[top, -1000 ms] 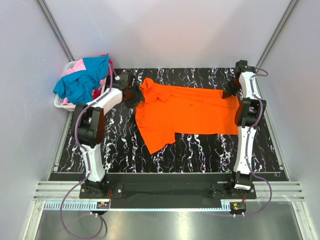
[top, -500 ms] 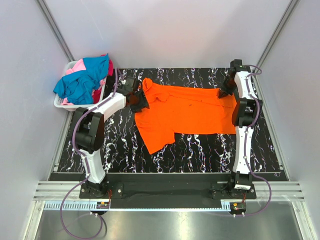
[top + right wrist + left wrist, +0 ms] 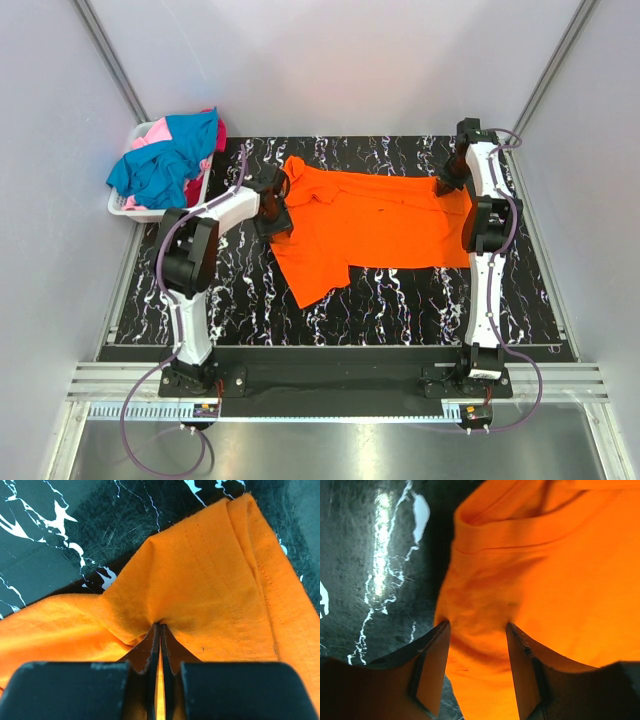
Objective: Fold and stack the t-shirts
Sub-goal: Fold the tshirt
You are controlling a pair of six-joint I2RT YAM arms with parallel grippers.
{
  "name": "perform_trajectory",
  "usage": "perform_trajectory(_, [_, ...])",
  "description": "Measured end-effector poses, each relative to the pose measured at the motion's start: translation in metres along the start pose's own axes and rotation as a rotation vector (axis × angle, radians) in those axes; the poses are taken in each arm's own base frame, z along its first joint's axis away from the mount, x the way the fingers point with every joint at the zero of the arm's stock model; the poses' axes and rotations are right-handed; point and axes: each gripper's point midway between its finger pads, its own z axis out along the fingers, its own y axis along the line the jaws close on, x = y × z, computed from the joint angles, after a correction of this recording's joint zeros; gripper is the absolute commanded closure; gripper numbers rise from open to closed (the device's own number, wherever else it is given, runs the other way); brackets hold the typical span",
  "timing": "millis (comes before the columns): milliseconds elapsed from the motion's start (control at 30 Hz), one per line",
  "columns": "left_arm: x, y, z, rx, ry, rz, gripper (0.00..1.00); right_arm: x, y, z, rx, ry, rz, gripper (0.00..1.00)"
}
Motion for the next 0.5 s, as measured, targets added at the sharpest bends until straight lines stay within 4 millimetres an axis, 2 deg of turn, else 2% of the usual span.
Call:
perform_trajectory(233, [-0.001,0.006,0.007,-0.062,0.022,0.004,0.53,0.000,0.000,0.000,0.007,-0.003,0.007,0.93])
perform_trajectory(500, [0.005,0.028,0.004,-0.174,0.026,0.003,0.58,-0.003,-0.004,0.000,0.035,-0.021,0.023,0.92])
